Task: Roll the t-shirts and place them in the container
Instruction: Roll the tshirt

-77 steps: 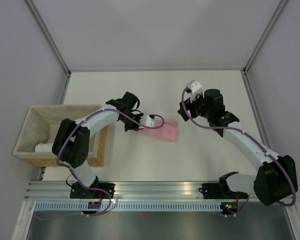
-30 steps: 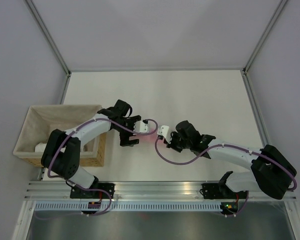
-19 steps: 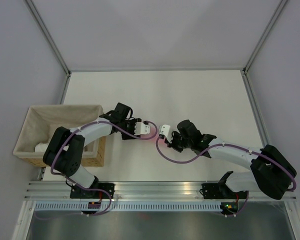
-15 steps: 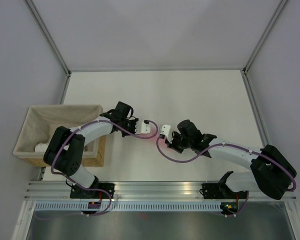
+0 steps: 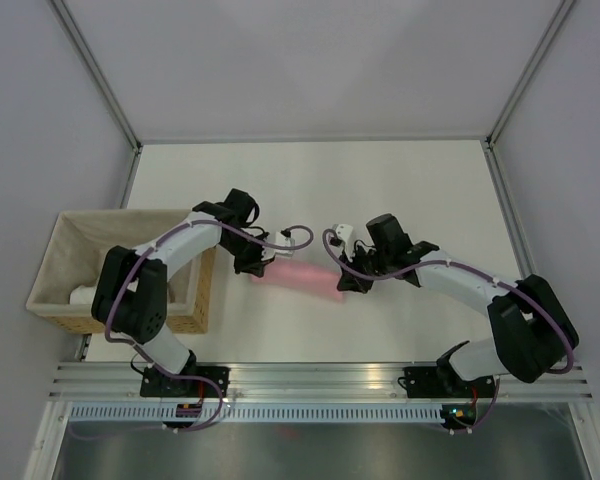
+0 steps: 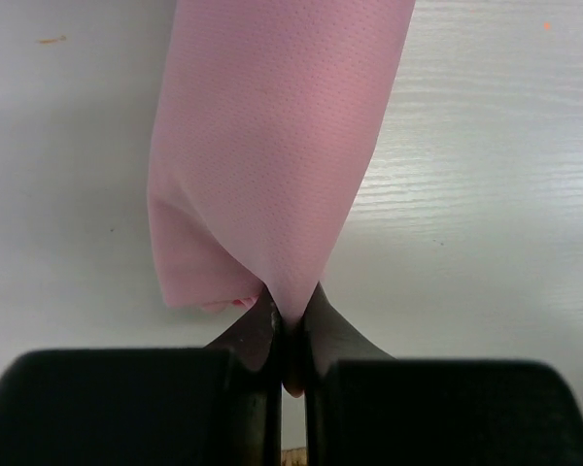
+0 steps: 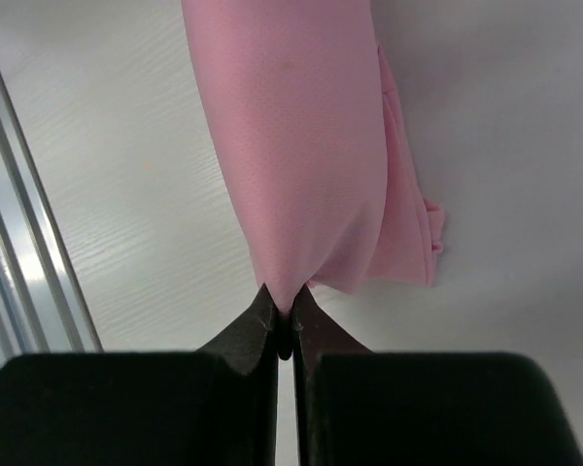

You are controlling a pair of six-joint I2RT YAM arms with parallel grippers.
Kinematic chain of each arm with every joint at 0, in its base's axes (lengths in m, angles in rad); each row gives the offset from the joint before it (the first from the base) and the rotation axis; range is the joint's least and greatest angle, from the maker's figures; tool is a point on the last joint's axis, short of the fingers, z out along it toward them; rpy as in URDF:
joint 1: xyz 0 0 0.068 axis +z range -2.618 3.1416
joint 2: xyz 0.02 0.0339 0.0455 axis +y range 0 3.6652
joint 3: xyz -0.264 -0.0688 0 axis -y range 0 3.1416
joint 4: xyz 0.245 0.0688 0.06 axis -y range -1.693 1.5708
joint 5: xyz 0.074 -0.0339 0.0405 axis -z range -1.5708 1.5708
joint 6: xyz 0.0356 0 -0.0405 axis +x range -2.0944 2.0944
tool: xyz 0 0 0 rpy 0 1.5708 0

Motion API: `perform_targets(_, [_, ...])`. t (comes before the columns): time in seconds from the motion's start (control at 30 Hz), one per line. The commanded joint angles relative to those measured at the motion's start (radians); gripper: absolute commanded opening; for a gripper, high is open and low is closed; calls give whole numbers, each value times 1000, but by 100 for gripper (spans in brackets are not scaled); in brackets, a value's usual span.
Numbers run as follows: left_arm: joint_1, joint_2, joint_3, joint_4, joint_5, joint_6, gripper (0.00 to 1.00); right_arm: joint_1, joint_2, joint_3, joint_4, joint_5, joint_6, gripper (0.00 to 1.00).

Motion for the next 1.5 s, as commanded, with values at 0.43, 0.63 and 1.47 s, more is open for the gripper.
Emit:
perform_targets(0.43, [100, 214, 269, -172, 131, -160, 42, -188, 275, 60, 48, -323, 217, 3])
perform_targets(0.63, [101, 220, 288, -99, 199, -301, 55, -198, 291, 72, 68, -320, 229, 3])
perform_targets(1.47, [126, 180, 194, -192, 214, -508, 2, -213, 200, -4, 76, -415, 414, 0])
